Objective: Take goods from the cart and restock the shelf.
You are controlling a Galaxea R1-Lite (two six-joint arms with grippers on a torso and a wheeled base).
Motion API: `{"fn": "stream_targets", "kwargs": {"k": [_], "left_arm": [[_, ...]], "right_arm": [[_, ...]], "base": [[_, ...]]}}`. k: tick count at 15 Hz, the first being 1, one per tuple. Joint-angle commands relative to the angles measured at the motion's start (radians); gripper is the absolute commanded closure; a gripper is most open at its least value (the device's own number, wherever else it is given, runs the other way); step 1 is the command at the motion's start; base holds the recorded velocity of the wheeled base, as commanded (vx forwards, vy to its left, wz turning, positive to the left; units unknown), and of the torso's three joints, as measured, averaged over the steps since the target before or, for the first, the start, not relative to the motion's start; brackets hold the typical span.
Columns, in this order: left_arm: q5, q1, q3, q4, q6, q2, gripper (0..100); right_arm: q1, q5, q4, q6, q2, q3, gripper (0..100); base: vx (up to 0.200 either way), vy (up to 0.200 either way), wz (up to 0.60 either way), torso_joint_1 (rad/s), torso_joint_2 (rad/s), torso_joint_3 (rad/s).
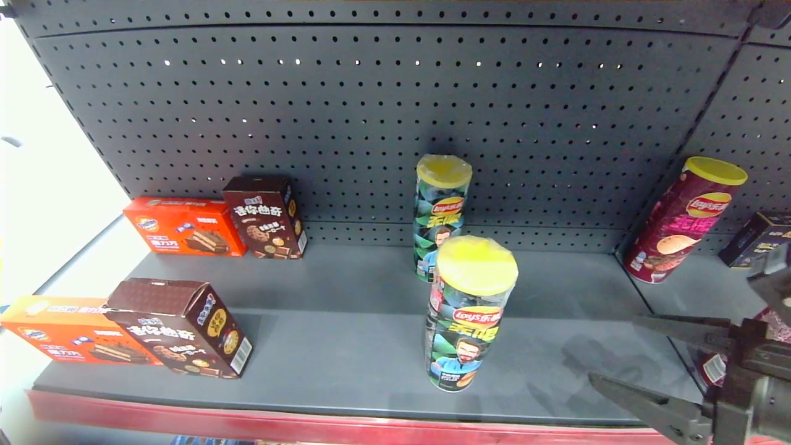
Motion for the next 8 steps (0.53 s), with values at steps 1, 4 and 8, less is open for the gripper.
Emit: {"fn": "stream_targets", "kwargs": {"k": [1,4,8], "left_arm": [[0.0,0.0,0.0,0.0,0.0,0.004,0],[0.0,0.0,0.0,0.0,0.0,0.004,0],[0.0,0.0,0.0,-0.002,0.001,0.004,0]], "right_arm": [[0.011,-0.026,-0.012,-0.001,0.115,-0.018,0],[0.009,-0.08,-0.006,-0.001,0.166,-0.053,0],[0.011,-0.08,-0.006,-0.003,0.244,-0.091,0]], "base": [[0.0,0.0,0.0,0.0,0.0,0.0],[0.0,0.0,0.0,0.0,0.0,0.0],[0.0,0.0,0.0,0.0,0.0,0.0]]}}
